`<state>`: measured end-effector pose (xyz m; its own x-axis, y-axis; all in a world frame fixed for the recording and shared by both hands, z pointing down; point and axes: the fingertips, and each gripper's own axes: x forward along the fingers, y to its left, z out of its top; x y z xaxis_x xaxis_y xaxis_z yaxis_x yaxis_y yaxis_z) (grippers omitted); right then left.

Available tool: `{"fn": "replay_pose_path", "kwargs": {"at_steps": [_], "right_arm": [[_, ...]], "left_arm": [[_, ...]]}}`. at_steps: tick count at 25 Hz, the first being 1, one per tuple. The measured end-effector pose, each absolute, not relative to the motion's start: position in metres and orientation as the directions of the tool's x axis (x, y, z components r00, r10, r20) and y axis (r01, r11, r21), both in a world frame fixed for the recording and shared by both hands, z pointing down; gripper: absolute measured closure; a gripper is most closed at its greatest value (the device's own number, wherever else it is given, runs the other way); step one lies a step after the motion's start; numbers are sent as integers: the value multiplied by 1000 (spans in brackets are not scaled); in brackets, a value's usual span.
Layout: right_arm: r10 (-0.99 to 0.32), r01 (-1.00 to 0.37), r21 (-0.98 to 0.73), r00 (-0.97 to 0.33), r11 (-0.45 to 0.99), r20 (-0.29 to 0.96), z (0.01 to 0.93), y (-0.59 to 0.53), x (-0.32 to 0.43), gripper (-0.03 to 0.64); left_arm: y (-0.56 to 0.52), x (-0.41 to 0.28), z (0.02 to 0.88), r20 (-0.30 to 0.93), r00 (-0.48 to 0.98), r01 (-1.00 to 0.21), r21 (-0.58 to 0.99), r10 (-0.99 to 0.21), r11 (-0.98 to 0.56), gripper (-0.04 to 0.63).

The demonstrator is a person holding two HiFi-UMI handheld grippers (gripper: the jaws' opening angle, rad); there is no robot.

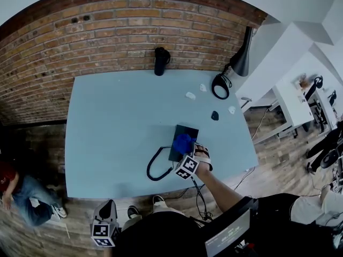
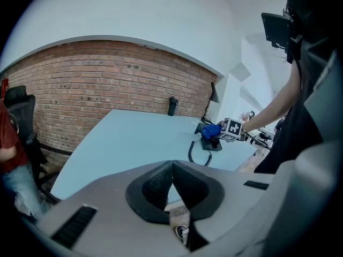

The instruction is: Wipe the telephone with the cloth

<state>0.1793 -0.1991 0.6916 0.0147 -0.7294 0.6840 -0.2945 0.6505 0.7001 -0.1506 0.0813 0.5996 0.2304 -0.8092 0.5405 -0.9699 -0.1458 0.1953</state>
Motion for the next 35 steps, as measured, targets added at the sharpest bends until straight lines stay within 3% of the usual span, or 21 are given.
{"fn": "replay_pose_path", "kwargs": {"at_steps": [23,28,32,35], "right_arm": [[-653,-330,609,-29,721,757,725,-133,164,443],[-556,-359,495,-83,791,827,746,-91,152,430],[-406,-549,265,-151,793,902,759,-64,148,440],[-365,-630,126,-265,766,893,742,-60,133,439]], "left_arm": [[84,-148,601,536,256,-964,205,-804,-171,572],[85,-151,601,531,248,-965,206,-810,-161,572],[85,-150,600,519,249,-964,210,-817,-161,572],[87,-150,599,515,251,-964,212,-820,-162,572]]}}
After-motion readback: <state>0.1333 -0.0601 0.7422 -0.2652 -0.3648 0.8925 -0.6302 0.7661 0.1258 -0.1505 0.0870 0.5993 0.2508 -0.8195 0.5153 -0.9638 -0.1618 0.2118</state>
